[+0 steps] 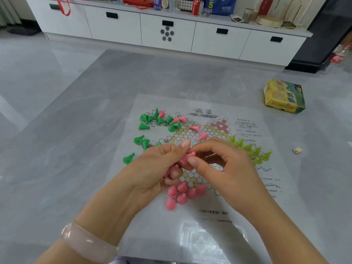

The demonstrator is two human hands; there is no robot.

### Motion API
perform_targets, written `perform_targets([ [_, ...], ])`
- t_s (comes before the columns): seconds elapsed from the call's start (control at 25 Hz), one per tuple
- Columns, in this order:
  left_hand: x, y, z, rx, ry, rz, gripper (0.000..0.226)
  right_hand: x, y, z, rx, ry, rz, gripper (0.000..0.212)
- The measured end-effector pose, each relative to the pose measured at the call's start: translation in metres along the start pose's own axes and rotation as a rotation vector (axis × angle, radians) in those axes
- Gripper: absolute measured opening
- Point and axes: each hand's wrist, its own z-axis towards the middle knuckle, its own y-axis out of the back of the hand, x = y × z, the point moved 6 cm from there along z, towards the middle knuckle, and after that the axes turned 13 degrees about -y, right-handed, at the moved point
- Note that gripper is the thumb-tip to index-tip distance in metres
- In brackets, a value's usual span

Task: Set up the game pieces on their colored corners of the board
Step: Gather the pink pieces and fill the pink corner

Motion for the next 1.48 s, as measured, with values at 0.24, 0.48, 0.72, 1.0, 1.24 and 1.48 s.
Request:
perform_targets([
  [0.24, -0.002, 0.023, 0.008, -0.237, -0.011, -0.116, 0.014, -0.017, 0.021, 0.007, -0.064, -0.165, -0.11, 0.012],
  [0.48, -0.008, 0.041, 0.009, -0.389, -0.042, -0.294, 0.029, -0.037, 0.005, 0.005, 0.109, -0.245, -0.411, 0.012],
  [0.72, -0.008, 0.043, 0.006, -0.421, -0.031, -0.305, 0.025, -0.036, 0.003, 0.003, 0.16, -0.276, -0.363, 0.012],
  [1.0, -0.009, 0.043, 0.005, -0.424, -0.033, -0.294, 0.023, -0.039, -0.003, 0.004, 0.165, -0.28, -0.375, 0.017],
  [1.24, -0.009, 0.044, 0.005, -0.427, -0.035, -0.291, 0.023, -0.038, -0.006, 0.003, 0.176, -0.272, -0.38, 0.015],
  [1.48, -0.011, 0.045, 0.005, -0.435, -0.046, -0.301, 0.022, -0.04, -0.005, 0.002, 0.186, -0.281, -0.379, 0.014],
])
